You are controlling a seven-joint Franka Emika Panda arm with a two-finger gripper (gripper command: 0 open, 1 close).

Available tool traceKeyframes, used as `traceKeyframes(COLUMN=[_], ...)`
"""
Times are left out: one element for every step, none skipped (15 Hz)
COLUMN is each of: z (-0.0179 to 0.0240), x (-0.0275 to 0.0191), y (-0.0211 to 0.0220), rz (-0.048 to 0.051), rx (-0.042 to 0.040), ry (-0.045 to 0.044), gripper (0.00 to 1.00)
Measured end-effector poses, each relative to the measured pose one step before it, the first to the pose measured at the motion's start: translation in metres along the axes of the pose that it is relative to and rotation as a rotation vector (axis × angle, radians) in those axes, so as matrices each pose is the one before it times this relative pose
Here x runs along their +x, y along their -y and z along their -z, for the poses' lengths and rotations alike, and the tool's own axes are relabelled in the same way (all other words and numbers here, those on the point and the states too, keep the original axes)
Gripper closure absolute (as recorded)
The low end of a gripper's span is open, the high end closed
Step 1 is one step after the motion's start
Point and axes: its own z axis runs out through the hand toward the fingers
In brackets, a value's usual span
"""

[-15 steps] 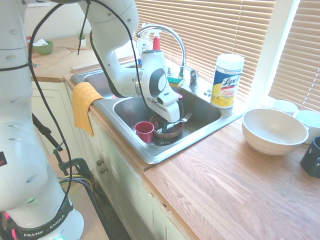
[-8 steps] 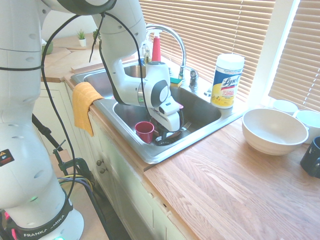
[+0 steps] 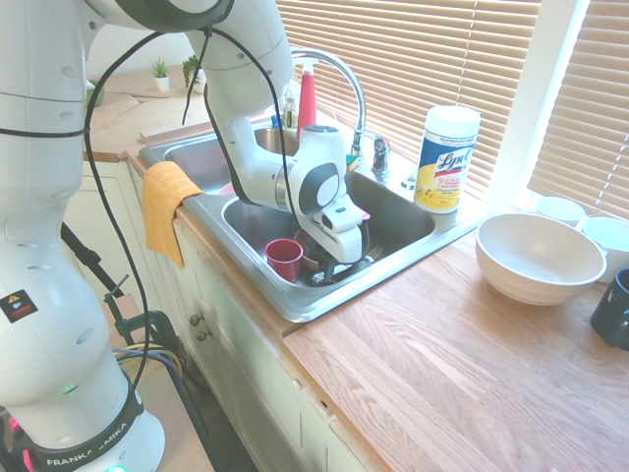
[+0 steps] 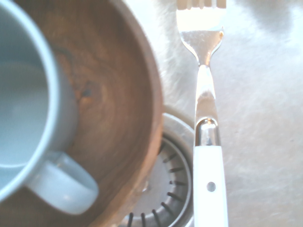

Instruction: Put the fork into the sink

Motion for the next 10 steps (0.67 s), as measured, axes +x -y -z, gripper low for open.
traceKeyframes(z=[0.00382,0.00427,0.00464,0.00474,0.00453,0.00447,0.00498,0.00648,0.01064,0.01711], x=[0.00357,0.00333,0.00336,0.00257,0.00146,0.00121,0.0011,0.00117,0.00178,0.0023], y=[-0.00037,-0.00025,-0.00029,0.00015,0.00077,0.00085,0.00096,0.00123,0.00209,0.0027], rz=[-0.00298,-0.00382,-0.00408,-0.00293,-0.00217,-0.00282,-0.00214,-0.0018,-0.00009,0.00315], rx=[0.00217,0.00259,0.00158,0.00368,0.00671,0.00668,0.0066,0.00743,0.01248,0.01292], ry=[-0.00441,-0.00464,-0.00408,-0.00338,-0.00136,-0.00065,-0.00221,-0.00227,-0.00483,-0.00855], gripper=[0.0,0.0,0.0,0.0,0.0,0.0,0.0,0.0,0.0,0.0])
